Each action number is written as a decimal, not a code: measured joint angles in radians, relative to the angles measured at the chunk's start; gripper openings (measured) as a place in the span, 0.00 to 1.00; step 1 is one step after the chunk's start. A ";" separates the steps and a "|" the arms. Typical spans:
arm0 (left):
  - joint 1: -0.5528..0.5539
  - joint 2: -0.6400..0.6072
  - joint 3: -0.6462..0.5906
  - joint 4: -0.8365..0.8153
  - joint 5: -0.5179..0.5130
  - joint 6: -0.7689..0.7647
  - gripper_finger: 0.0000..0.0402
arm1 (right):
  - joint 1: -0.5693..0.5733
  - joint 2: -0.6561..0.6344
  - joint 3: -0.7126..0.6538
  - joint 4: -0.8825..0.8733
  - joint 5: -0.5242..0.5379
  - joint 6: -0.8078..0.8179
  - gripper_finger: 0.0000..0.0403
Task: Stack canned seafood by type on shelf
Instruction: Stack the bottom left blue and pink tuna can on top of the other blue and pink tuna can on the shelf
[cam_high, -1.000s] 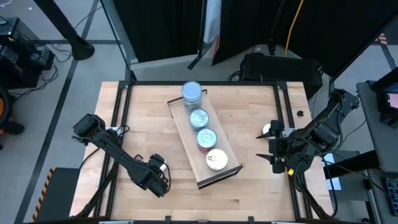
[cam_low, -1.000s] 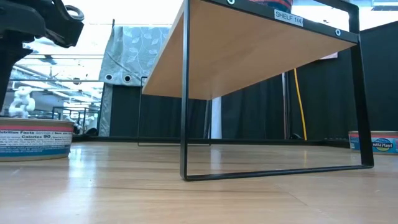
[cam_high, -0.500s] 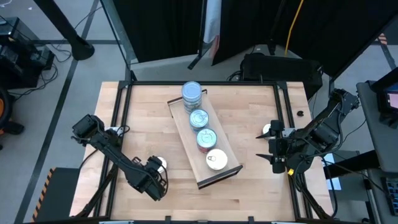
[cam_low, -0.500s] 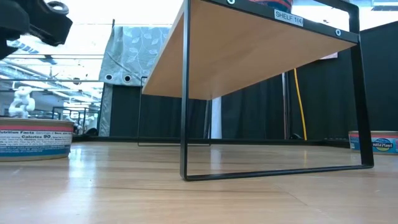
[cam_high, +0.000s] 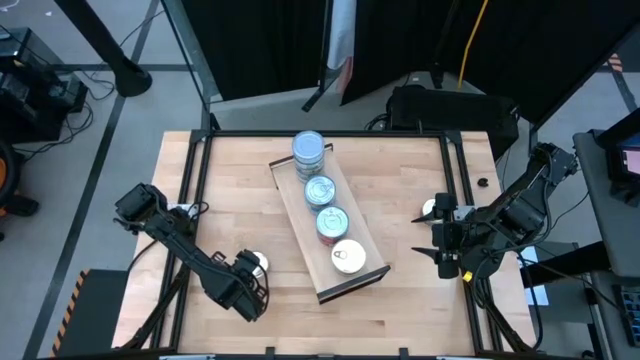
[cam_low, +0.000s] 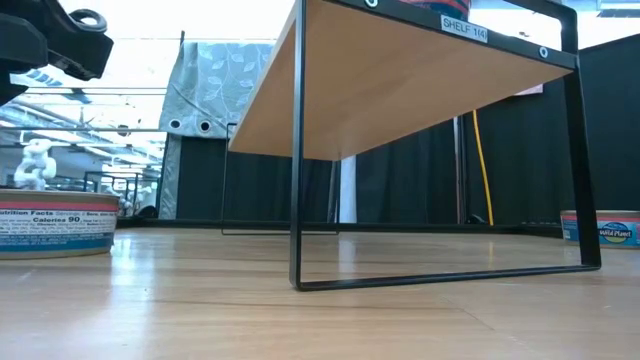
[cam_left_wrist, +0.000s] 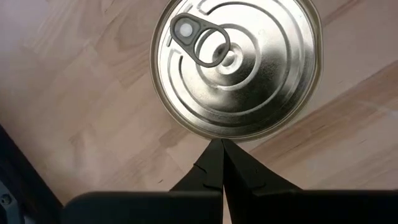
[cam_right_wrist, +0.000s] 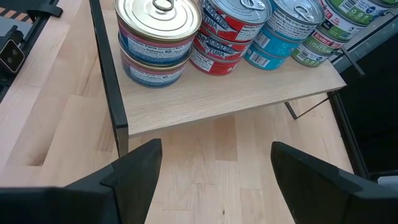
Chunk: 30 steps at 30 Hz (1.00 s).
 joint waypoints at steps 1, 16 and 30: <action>0.000 0.000 0.000 0.002 0.002 0.000 0.00 | 0.000 0.000 0.000 0.000 0.000 0.000 0.73; -0.054 0.007 -0.003 0.048 0.020 -0.108 0.00 | 0.000 0.000 0.000 0.000 0.000 0.000 0.73; -0.115 0.077 -0.003 0.090 0.009 -0.188 0.00 | 0.000 0.000 0.000 0.000 -0.027 0.004 0.73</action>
